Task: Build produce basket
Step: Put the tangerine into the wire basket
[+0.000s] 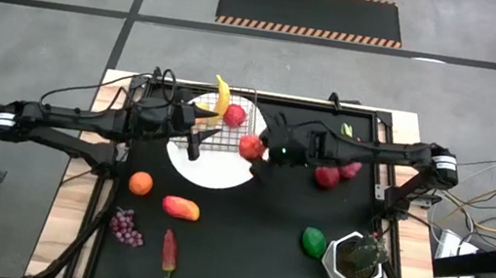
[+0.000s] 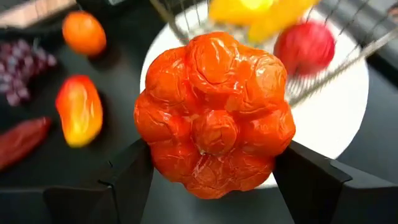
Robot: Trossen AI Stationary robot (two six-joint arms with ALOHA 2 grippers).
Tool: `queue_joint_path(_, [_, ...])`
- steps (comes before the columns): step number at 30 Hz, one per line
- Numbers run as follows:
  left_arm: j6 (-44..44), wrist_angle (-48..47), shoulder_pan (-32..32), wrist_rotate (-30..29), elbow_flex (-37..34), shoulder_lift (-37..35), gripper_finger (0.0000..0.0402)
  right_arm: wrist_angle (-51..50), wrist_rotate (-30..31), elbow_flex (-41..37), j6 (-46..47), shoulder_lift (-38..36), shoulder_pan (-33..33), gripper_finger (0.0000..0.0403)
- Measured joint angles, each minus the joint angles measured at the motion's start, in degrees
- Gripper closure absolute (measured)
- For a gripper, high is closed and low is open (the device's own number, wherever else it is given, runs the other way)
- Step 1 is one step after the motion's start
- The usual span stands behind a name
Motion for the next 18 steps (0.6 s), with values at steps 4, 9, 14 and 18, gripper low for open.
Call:
queue_joint_path(4, [-0.2,4.0,0.0,-0.2,-3.3,-1.8,0.0214,-0.8,-0.4,5.4,-2.7,3.2,-2.9,0.0126])
queue_joint_path(9, [2.8,8.6,0.0,-0.4,-5.8,-4.9,0.0214,-2.6,-4.0,11.8,-5.3,9.8,-6.7,0.0126])
queue_joint_path(14, [4.9,11.0,0.0,-0.4,-7.0,-7.7,0.0214,-5.5,-6.9,19.0,-6.0,16.5,-10.3,0.0126])
queue_joint_path(18, [6.1,11.1,0.0,-0.4,-8.6,-9.1,0.0214,-10.7,-6.9,24.2,-5.6,21.2,-12.1,0.0126])
